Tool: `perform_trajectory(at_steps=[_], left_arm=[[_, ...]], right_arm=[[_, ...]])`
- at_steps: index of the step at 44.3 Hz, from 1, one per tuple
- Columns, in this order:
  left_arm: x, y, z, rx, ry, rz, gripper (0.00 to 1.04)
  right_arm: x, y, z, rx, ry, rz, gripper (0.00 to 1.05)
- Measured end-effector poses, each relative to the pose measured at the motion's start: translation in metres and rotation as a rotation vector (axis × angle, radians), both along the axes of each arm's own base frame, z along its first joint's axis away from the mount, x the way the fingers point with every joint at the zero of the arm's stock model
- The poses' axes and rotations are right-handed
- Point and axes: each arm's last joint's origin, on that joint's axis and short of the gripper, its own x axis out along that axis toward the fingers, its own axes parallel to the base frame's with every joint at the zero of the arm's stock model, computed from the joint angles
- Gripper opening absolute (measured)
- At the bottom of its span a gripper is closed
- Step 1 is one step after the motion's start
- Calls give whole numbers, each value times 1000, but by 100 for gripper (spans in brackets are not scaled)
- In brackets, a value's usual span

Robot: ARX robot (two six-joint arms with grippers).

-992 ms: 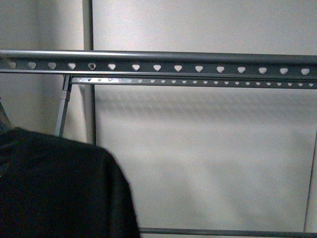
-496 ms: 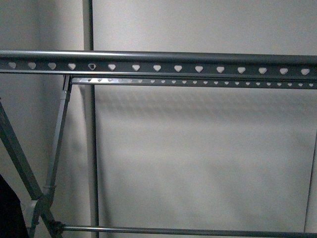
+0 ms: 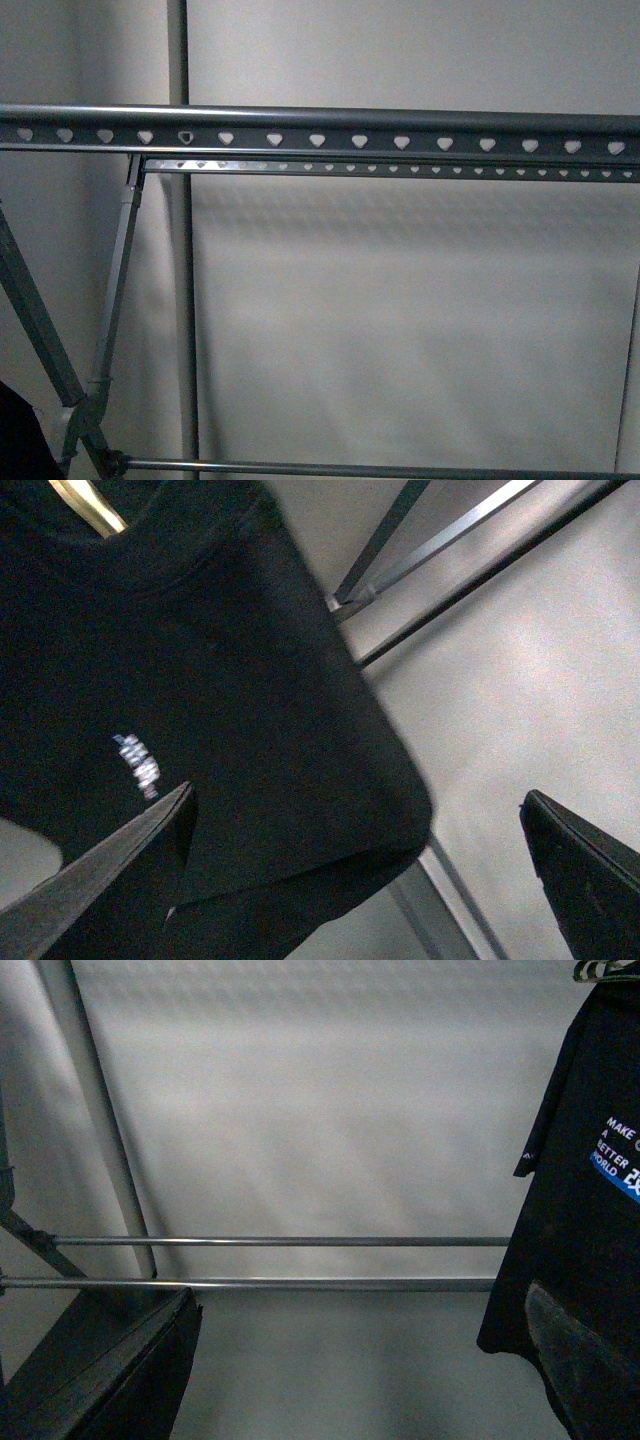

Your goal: Hang clothes on hanger

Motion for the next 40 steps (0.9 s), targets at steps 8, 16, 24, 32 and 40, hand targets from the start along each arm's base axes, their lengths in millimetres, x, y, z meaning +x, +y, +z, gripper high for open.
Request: perform_trajectory(at_steps=[8, 16, 24, 32, 40], left_arm=[[26, 11, 17, -39, 8, 96, 98], [50, 25, 11, -36, 72, 168, 98], [74, 36, 9, -50, 144, 207, 86], [72, 36, 6, -76, 182, 175, 54], [57, 25, -2, -76, 189, 79, 26]], right_arm=[[0, 0, 0, 0, 0, 0, 97], [0, 0, 0, 0, 0, 0, 97], [0, 0, 0, 0, 0, 0, 97], [0, 0, 0, 0, 0, 0, 97], [0, 0, 0, 0, 0, 0, 97]])
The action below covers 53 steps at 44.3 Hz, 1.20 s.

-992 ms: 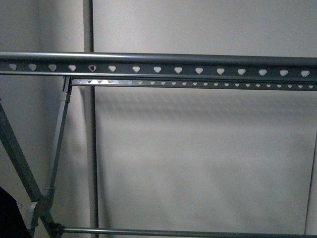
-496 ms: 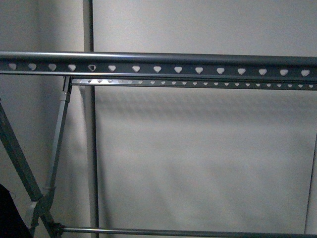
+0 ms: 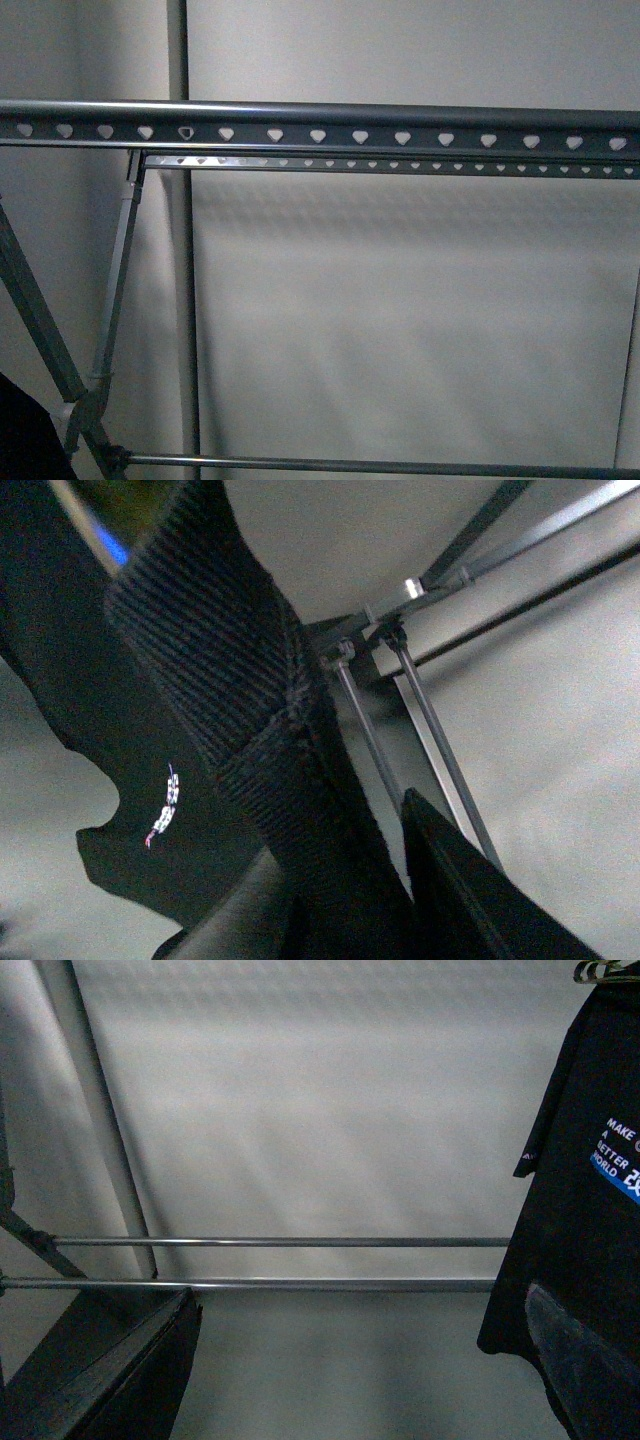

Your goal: Hang clothes on hanger

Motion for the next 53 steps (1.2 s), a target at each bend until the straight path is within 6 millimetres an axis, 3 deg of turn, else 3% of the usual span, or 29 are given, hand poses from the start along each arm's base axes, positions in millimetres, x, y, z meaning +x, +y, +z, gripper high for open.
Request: perform_trajectory(at_steps=[9, 23, 35, 41, 53], left_arm=[[-27, -17, -9, -11, -4, -149, 4], [-57, -48, -34, 3, 111, -615, 4], [-61, -82, -25, 167, 92, -1108, 4], [-59, -103, -14, 375, 20, -1500, 4], [-52, -111, -10, 930, -140, -2122, 4]], right_arm=[[0, 0, 0, 0, 0, 0, 97], [0, 0, 0, 0, 0, 0, 97], [0, 0, 0, 0, 0, 1, 97], [0, 0, 0, 0, 0, 1, 97], [0, 0, 0, 0, 0, 1, 97]])
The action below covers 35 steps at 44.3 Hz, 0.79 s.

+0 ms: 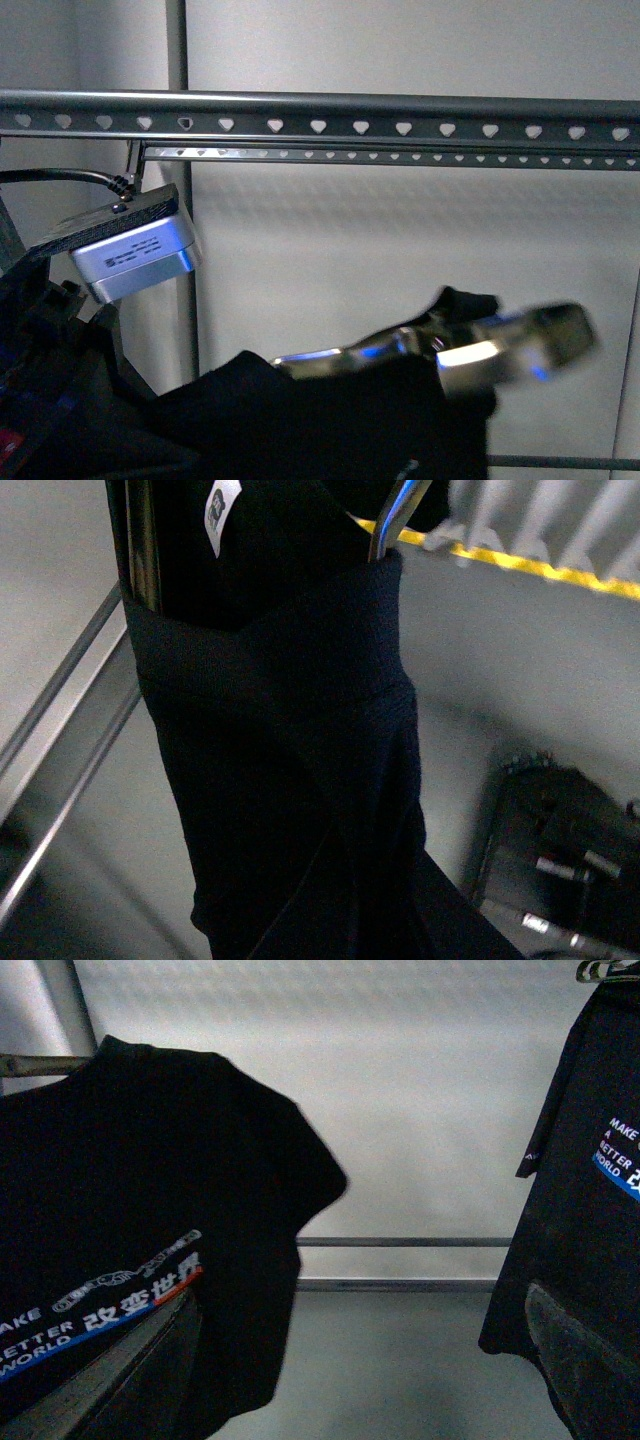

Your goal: Hang clothes on hanger

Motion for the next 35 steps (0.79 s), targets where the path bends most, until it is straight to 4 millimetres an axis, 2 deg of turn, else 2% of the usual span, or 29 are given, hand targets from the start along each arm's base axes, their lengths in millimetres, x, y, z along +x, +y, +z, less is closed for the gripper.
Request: perform_trajectory(at_steps=[2, 8, 16, 35], left_arm=[[-1, 0, 0, 23, -25, -52, 4], [3, -5, 6, 108, -306, -254, 4], [10, -15, 11, 168, -608, -348, 4], [9, -15, 9, 189, -639, -370, 4]], right_arm=[[0, 0, 0, 0, 0, 0, 97], [0, 0, 0, 0, 0, 0, 97], [0, 0, 0, 0, 0, -1, 97], [0, 0, 0, 0, 0, -1, 97]])
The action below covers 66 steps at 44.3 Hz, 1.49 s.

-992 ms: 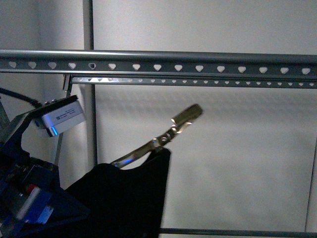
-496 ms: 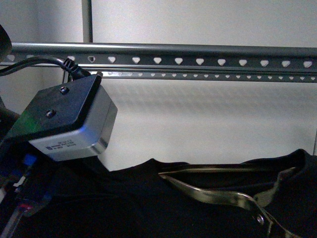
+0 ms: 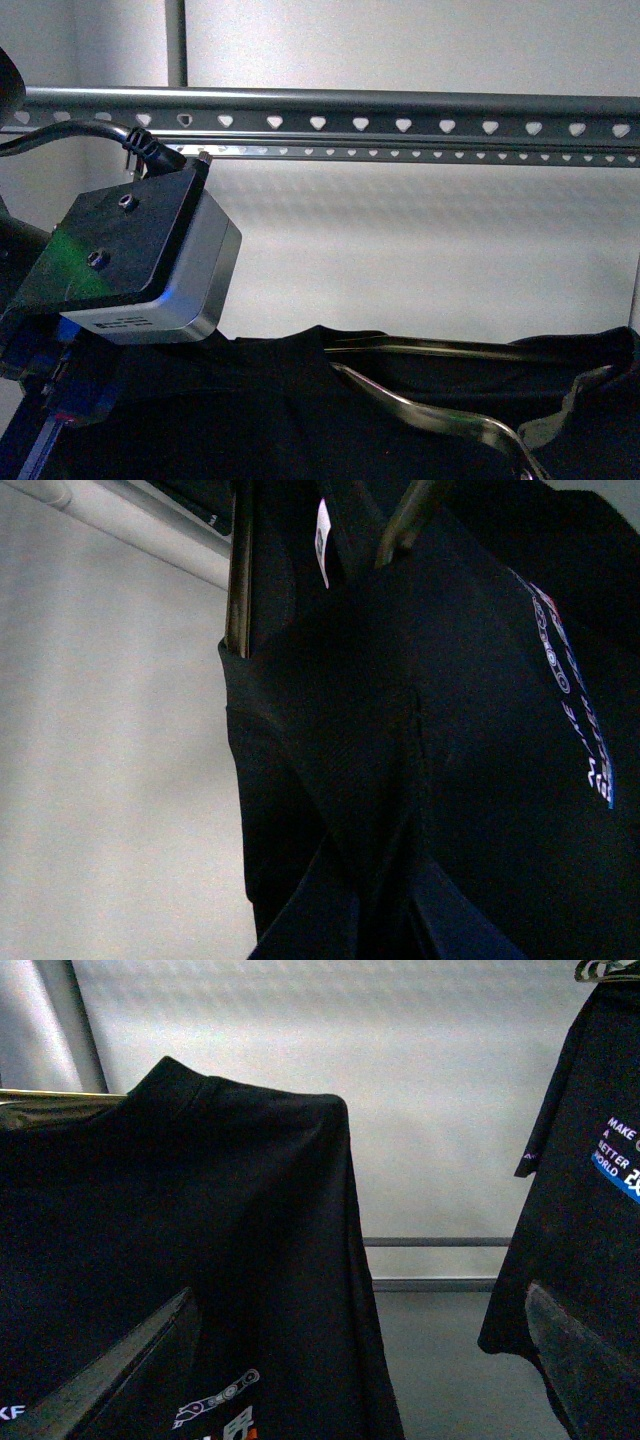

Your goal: Hang clothes on hanger

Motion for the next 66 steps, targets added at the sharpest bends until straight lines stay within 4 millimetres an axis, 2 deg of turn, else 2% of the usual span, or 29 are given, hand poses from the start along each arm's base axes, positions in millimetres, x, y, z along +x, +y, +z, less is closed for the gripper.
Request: perform_trajectory(at_steps=[6, 9, 12, 16, 19, 23, 24, 29, 33, 39, 47, 56, 61, 66], left_arm=[[0, 0, 0, 1, 0, -1, 4], [0, 0, -1, 2, 1, 0, 4], [0, 0, -1, 3, 1, 2, 4], [0, 0, 0, 3, -1, 1, 4], [0, 0, -1, 3, 0, 3, 4], [0, 0, -1, 3, 0, 2, 4], [0, 0, 0, 3, -1, 2, 4], [-1, 0, -1, 3, 0, 2, 4], [-1, 0, 0, 2, -2, 1, 4], [-1, 0, 0, 3, -1, 2, 4], [-1, 0, 0, 2, -2, 2, 4], [-1, 0, 0, 3, -2, 2, 4], [-1, 1, 0, 6, -3, 7, 4], [-1, 1, 0, 7, -3, 12, 4]], right_arm=[[0, 0, 0, 0, 0, 0, 97], [1, -1, 1, 118, 114, 130, 97], [12, -8, 15, 215, 182, 232, 97], [35, -17, 50, 134, 140, 354, 97], [57, -21, 74, 0, 128, 454, 97], [83, -24, 90, -205, 105, 508, 97], [92, -24, 93, -307, 89, 546, 97], [127, -26, 90, -705, 134, 671, 97], [151, -24, 91, -1040, 89, 712, 97], [176, -12, 107, -1213, 24, 755, 97], [203, -3, 113, -1232, 64, 776, 97], [226, 4, 103, -1198, 146, 789, 96], [239, 10, 94, -1142, 161, 780, 77], [244, 12, 90, -1096, 166, 771, 58]])
